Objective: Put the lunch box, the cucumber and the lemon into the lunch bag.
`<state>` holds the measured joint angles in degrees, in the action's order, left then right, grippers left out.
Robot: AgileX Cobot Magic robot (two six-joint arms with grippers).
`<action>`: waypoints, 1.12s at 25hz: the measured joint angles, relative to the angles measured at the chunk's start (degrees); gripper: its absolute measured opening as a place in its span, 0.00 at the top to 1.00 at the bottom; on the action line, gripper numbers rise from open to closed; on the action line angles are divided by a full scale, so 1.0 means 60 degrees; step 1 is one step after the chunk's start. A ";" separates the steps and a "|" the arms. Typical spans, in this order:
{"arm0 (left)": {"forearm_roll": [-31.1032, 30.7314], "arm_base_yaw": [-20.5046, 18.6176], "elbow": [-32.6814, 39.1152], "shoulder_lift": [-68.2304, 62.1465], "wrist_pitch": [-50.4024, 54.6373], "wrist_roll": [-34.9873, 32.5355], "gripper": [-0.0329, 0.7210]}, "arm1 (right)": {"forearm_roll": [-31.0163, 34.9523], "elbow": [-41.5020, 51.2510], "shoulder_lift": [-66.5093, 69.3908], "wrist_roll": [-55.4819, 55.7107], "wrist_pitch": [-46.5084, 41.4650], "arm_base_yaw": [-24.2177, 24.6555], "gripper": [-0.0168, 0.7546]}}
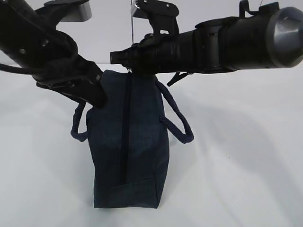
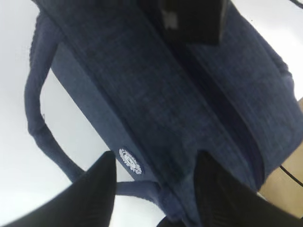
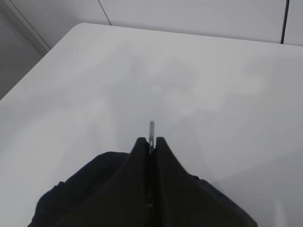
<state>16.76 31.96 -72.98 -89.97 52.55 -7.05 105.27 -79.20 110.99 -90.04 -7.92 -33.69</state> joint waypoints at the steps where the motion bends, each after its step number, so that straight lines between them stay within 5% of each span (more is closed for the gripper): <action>1: 0.0019 0.0000 0.0000 -0.0081 -0.0040 -0.0015 0.45 | 0.0000 0.0000 0.0000 0.0000 0.0000 0.0000 0.97; 9: 0.0283 0.0000 -0.0022 -0.0747 -0.0388 -0.0015 0.48 | 0.0000 0.0000 0.0000 0.0000 0.0000 0.0000 0.97; 17: 0.0145 0.0000 -0.0042 -0.0903 -0.0652 -0.0015 0.94 | 0.0000 0.0000 0.0000 0.0000 0.0000 0.0000 0.97; 28: -0.0316 0.0000 -0.0062 -0.0759 -0.0415 -0.0022 0.96 | 0.0000 -0.0039 0.0000 -0.0131 -0.0018 0.0025 0.97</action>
<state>14.87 31.96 -73.35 -94.53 50.06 -7.18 105.27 -79.43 110.99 -90.83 -8.03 -33.54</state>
